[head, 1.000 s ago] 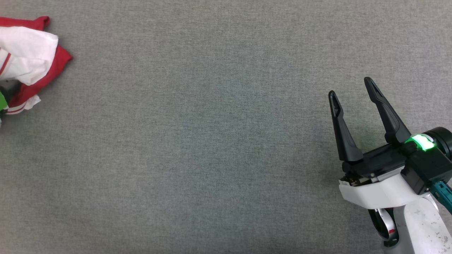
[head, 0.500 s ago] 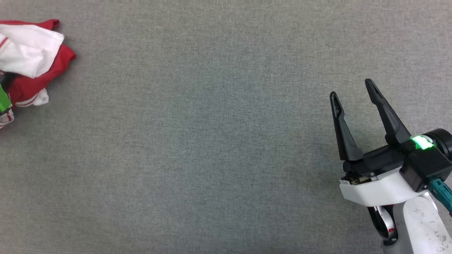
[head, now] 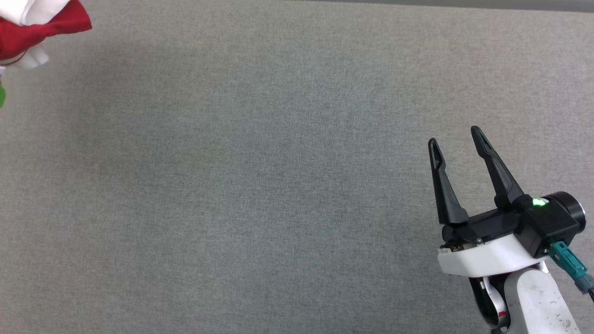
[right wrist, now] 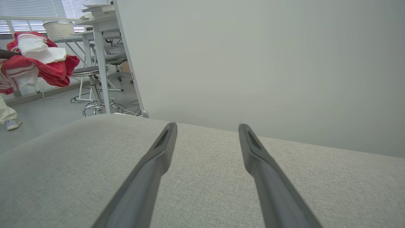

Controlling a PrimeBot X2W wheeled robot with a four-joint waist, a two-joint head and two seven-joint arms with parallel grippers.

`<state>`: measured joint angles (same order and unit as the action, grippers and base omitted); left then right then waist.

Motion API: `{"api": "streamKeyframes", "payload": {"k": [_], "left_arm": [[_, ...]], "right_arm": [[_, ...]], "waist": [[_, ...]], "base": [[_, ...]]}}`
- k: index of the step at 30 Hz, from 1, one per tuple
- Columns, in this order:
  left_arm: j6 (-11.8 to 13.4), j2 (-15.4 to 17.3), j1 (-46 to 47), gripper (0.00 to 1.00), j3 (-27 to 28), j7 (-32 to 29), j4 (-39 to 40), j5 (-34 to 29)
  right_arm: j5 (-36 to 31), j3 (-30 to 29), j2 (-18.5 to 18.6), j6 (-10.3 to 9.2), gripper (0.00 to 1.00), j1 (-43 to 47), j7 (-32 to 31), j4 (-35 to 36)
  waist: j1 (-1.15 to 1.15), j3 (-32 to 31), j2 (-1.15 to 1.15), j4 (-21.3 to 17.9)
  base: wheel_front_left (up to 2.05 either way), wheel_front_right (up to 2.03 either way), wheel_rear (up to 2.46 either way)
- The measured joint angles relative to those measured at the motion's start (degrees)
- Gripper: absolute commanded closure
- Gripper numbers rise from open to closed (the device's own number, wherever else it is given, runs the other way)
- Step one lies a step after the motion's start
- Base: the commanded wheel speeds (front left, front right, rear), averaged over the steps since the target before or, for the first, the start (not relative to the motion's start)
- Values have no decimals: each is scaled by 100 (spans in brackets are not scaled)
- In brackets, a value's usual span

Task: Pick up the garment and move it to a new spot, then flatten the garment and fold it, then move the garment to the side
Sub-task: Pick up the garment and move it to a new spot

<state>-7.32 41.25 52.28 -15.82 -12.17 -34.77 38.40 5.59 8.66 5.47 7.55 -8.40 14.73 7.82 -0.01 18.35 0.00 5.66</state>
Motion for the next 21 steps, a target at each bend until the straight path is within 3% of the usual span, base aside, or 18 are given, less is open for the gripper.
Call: {"api": "streamKeyframes", "payload": {"k": [4,9,21], "left_arm": [[1,-66,98,100,-219,163,407,-219],[7,-392,91,100,-548,137,944,-371],[269,-1715,-776,100,-1469,109,1844,-374]], "right_arm": [[34,-33,-99,0,0,94,0,-35],[75,-74,-168,0,0,214,0,-64],[79,-227,-227,0,0,419,0,-93]], "waist": [[0,-328,0,-47],[0,-657,0,-171],[0,-945,0,-900]], "base": [[0,0,0],[0,0,0],[0,0,0]]}}
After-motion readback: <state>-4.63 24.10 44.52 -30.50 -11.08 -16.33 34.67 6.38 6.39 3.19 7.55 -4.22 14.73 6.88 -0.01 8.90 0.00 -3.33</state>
